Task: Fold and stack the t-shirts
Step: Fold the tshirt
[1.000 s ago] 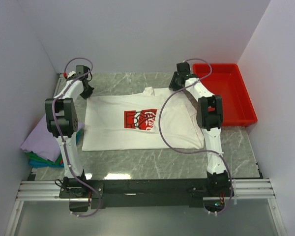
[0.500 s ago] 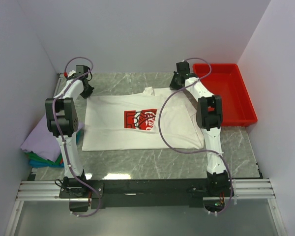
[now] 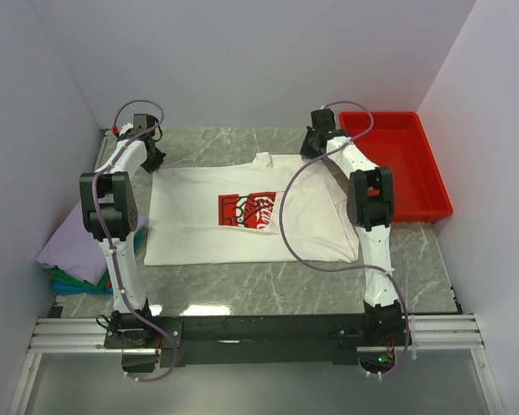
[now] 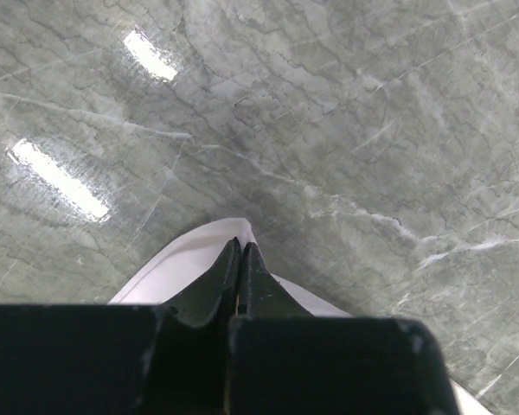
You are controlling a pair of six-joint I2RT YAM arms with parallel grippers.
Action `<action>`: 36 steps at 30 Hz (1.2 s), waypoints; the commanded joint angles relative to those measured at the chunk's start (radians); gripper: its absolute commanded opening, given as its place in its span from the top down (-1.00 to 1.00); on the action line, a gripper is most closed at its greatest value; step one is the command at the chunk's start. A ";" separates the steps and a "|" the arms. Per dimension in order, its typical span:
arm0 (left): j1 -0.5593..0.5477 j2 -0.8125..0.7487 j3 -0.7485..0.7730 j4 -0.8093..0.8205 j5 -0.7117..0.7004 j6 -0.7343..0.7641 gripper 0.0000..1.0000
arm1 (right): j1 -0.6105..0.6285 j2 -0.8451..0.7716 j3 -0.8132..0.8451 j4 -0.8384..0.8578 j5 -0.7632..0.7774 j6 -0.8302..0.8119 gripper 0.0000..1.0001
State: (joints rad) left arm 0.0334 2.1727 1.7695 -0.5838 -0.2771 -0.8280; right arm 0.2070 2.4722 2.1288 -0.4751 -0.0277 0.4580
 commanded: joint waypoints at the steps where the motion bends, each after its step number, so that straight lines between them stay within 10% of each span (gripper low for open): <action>1: 0.005 -0.004 0.045 0.009 0.004 0.013 0.99 | 0.006 -0.131 -0.029 0.053 0.054 -0.021 1.00; 15: 0.016 -0.059 -0.002 0.021 0.016 0.018 0.99 | 0.006 -0.260 -0.156 0.102 0.069 -0.041 0.99; 25: 0.014 -0.031 0.007 0.006 0.035 0.015 0.99 | 0.008 -0.072 -0.014 0.029 -0.005 -0.004 0.20; 36: 0.014 -0.025 0.011 0.009 0.039 0.017 0.99 | 0.008 0.040 0.091 -0.010 -0.035 0.007 0.19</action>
State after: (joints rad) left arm 0.0444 2.1723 1.7695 -0.5873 -0.2474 -0.8272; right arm 0.2070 2.5088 2.1727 -0.4812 -0.0463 0.4557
